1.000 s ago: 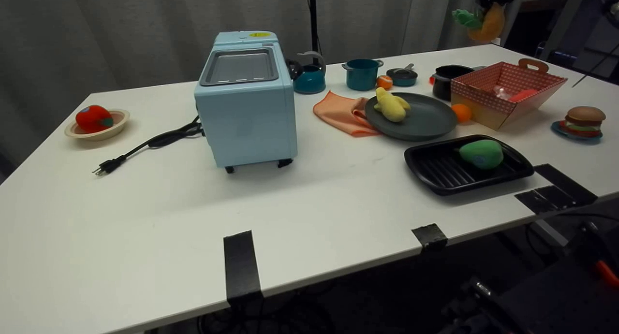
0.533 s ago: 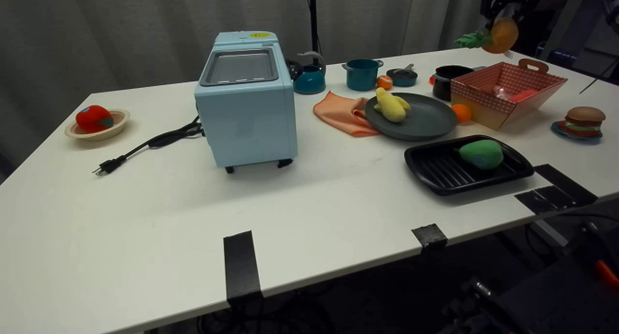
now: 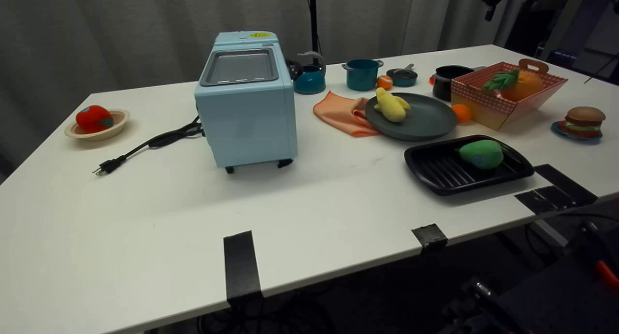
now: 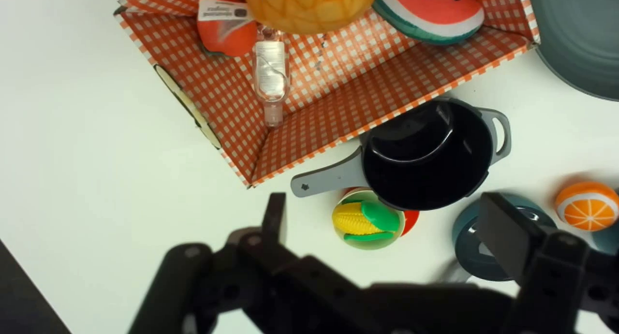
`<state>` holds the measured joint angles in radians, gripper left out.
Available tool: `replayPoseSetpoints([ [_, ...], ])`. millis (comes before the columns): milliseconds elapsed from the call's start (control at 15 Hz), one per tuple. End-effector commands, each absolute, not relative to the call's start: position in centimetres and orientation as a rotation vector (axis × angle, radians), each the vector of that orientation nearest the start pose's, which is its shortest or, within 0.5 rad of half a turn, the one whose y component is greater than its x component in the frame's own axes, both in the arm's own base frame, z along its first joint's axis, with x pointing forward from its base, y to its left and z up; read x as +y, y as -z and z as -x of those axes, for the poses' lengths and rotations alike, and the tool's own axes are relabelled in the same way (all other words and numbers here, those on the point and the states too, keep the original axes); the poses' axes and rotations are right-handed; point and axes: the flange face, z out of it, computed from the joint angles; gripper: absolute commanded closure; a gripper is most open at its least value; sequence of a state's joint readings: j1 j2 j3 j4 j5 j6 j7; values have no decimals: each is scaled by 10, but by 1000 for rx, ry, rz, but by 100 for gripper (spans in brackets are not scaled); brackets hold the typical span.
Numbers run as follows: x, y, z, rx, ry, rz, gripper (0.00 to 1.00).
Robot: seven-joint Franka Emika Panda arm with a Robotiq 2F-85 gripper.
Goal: Put the pineapple on the grey tray inside the fruit basket
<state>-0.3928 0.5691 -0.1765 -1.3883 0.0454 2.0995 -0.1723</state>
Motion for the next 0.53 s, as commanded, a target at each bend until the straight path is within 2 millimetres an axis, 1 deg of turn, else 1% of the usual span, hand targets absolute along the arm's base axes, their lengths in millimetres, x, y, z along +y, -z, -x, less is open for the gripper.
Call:
replayPoseSetpoints([
  [0, -383, -417, -621, 656, 230, 3154, 0],
  [267, -389, -434, -605, 680, 273, 3131, 0],
  [400, -388, -444, -596, 687, 299, 3127, 0],
  [467, -391, -431, -610, 684, 265, 3165, 0],
])
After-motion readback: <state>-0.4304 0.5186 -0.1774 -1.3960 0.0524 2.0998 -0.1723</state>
